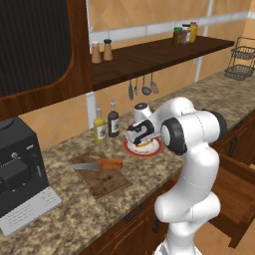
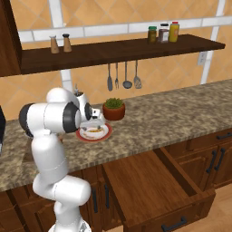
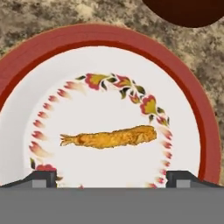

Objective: Pick up the knife from the drawer and place it on the cutting board. Then place the meat from the plate to the cutting board.

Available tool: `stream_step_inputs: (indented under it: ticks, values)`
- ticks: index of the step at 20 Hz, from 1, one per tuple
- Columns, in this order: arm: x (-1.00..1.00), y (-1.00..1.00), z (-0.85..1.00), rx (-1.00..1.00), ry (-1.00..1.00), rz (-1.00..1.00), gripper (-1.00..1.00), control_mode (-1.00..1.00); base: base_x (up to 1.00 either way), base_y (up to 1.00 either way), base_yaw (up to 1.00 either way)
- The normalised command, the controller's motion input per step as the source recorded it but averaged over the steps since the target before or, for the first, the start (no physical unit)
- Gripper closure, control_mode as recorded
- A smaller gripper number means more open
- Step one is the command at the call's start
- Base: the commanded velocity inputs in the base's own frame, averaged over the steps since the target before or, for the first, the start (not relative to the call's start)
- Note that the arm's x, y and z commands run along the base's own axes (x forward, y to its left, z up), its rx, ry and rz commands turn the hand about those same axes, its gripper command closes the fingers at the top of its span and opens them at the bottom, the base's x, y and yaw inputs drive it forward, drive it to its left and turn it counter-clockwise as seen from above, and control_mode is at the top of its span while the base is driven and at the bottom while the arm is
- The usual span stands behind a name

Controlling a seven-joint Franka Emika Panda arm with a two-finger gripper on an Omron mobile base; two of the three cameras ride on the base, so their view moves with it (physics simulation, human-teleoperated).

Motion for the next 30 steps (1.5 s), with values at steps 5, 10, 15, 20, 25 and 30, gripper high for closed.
stream_step_inputs:
  ticks: [5, 10, 15, 20, 25, 30]
  values:
    - [0.23, -0.17, -0.01, 0.18, 0.04, -0.28, -1.0, -1.0, 0.0, 0.0, 0.0]
    - [-0.17, -0.03, -0.02, 0.02, 0.0, -0.3, -1.0, -1.0, 0.0, 0.0, 0.0]
    - [-0.14, 0.0, -0.09, 0.0, 0.05, -0.29, -1.0, -1.0, 0.0, 0.0, 0.0]
    - [0.13, 0.0, -0.34, 0.01, 0.02, -0.22, -1.0, -1.0, 0.0, 0.0, 0.0]
    - [0.4, 0.0, -0.25, 0.02, 0.0, -0.16, -1.0, -1.0, 0.0, 0.0, 0.0]
    - [0.11, 0.0, -0.16, 0.03, 0.0, -0.12, -1.0, -1.0, 0.0, 0.0, 0.0]
